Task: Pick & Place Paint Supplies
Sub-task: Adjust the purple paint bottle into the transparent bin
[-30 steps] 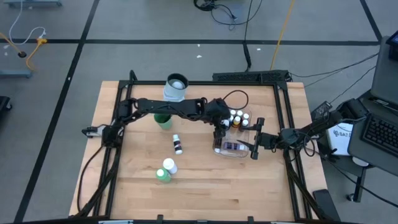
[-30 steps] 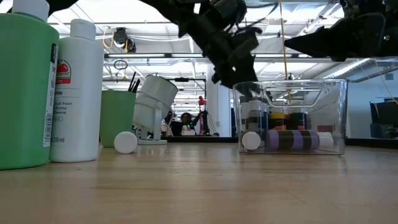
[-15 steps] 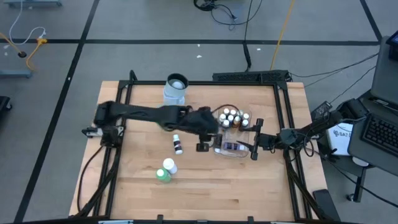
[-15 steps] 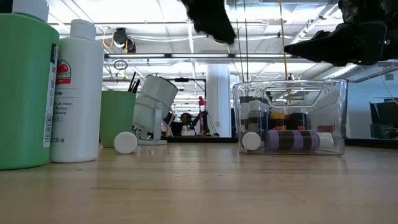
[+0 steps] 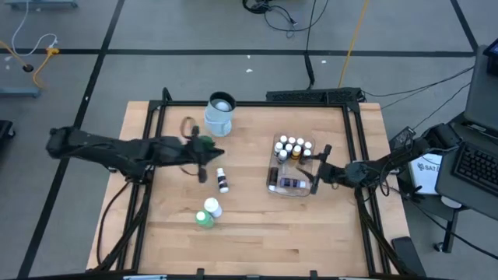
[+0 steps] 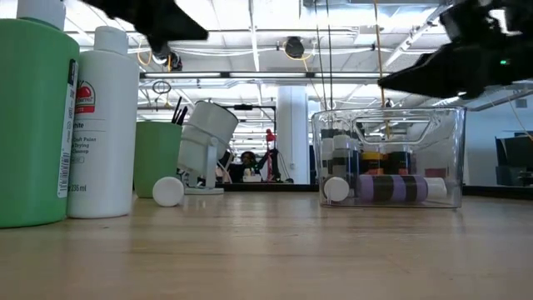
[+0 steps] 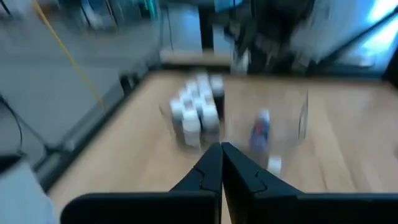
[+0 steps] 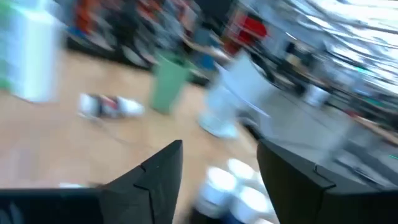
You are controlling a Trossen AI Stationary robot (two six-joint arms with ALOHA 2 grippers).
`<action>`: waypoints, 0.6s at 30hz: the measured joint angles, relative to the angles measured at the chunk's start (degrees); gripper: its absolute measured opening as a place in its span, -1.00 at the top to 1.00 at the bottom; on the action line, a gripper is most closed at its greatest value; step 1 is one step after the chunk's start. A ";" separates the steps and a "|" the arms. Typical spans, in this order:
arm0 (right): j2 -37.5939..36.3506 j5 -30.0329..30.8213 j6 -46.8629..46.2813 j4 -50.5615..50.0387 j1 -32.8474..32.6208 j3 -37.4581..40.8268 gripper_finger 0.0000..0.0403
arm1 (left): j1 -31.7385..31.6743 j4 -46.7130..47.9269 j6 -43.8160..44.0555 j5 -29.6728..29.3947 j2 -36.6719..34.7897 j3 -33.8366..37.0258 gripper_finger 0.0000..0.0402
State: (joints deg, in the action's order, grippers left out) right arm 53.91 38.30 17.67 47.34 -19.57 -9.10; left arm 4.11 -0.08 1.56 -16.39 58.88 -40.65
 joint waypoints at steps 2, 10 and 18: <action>0.02 5.25 0.44 -7.32 0.04 -3.32 0.04 | 0.39 -3.25 -1.00 -1.36 -4.21 4.66 0.97; 4.72 5.19 -10.32 -54.04 0.25 -33.74 0.19 | 2.96 -25.92 -6.91 -7.74 -9.22 24.15 0.93; 24.36 -1.19 -30.14 -105.75 2.93 -69.66 0.56 | 3.10 -33.04 -11.72 -7.70 -9.18 29.18 0.87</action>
State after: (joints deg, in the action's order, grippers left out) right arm 78.27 37.11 -12.48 -58.41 -16.64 -78.76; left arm 7.20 -33.12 -10.16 -24.09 49.71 -11.46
